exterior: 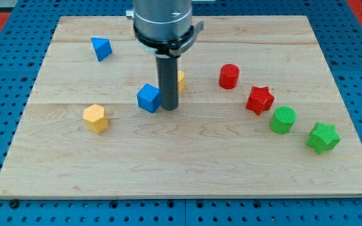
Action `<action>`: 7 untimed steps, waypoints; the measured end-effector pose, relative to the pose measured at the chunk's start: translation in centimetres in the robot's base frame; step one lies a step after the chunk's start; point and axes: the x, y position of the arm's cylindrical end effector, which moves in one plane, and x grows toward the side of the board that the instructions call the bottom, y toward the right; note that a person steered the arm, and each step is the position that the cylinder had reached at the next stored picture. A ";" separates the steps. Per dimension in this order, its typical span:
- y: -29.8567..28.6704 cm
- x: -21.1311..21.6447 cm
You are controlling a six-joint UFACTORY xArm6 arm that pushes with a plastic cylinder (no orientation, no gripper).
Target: Place the arm vertically below the green star
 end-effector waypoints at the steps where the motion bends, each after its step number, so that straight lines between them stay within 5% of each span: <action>1: 4.1 3.4; 3: 18.5 12.4; 4: 31.9 12.3; 5: 35.7 11.3; 7: 34.6 6.6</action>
